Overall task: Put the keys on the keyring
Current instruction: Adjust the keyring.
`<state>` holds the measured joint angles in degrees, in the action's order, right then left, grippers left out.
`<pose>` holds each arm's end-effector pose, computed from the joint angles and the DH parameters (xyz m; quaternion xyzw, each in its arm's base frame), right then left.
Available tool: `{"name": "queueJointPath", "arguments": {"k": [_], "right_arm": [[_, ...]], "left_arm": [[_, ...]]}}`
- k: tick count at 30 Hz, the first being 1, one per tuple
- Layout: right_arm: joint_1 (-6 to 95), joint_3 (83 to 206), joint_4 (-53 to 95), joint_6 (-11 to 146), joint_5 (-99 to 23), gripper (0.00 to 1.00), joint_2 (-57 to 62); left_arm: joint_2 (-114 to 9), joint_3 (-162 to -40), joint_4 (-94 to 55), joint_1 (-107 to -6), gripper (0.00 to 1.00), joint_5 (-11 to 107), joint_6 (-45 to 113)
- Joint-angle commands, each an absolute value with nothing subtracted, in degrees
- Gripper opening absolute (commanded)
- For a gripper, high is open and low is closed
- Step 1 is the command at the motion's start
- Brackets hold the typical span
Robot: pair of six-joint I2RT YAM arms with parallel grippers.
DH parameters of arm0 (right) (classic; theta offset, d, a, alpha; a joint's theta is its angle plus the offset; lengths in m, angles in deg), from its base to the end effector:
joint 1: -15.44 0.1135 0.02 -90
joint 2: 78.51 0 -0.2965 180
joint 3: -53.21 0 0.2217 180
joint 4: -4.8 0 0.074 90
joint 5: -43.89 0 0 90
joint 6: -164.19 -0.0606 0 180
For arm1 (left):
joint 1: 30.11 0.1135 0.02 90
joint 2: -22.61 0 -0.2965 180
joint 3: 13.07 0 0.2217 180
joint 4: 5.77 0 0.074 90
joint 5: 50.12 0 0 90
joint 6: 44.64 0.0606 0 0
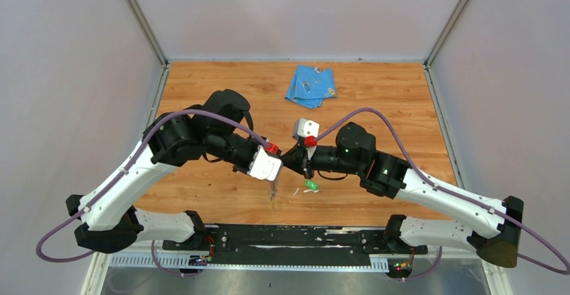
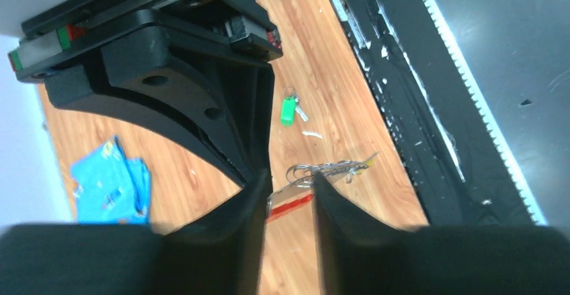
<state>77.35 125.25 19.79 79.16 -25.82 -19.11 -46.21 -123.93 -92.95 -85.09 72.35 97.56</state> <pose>0.0832 0.2006 0.4119 -0.4931 0.5254 0.4366 0.5386 0.0685 -0.1544 0.4497 0.7776 0.4409 -0.2672 0.3600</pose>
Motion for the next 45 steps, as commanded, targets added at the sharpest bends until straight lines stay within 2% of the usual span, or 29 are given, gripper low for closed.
{"name": "queueJointPath", "arguments": {"k": [1,2,4,7,11,16,23,32,38,45], "right_arm": [[77.51,122.92,13.16,75.45,-28.47,0.0,-23.72],[77.42,122.12,12.21,74.73,-28.34,0.0,-24.58],[77.11,120.1,9.52,71.86,-27.77,0.0,-26.62],[76.83,115.57,2.15,69.17,-27.4,0.0,-30.42],[76.61,112.87,-2.9,66.95,-25.64,0.0,-32.93],[76.48,112.54,-5.01,65.66,-24.23,0.0,-33.28],[76.43,111.74,-7.8,64.3,-21.62,0.0,-32.65],[76.08,111.8,-10.87,62.56,-19.58,0.0,-30.78],[75.99,111.56,-11.56,62.1,-19.05,0.0,-30.82],[75.99,111.89,-11.61,62.0,-19.03,0.0,-29.99]], "left_arm": [[-45.03,-125.8,-92.86,-83.44,0.48,75.81,94.53],[-44.85,-125.95,-92.88,-82.1,0.57,76.12,94.06],[-44.27,-125.69,-92.92,-79.11,0.6,76.56,93.66],[-42.76,-122.63,-92.84,-73.52,0.58,77.59,94.57],[-42.13,-118.5,-92.21,-69.53,0.52,84.94,93.27],[-41.39,-115.96,-86.97,-69.22,0.5,93.95,89.09],[-36.77,-111.41,-72.61,-69.22,0.51,94.88,79.94],[-31.81,-104.04,-57.49,-69.22,0.39,94.13,66.86],[-31.06,-102.31,-56.41,-69.22,0.35,91.81,66.51],[-31.18,-102.12,-53.39,-69.22,0.21,94.65,61.96]]}}
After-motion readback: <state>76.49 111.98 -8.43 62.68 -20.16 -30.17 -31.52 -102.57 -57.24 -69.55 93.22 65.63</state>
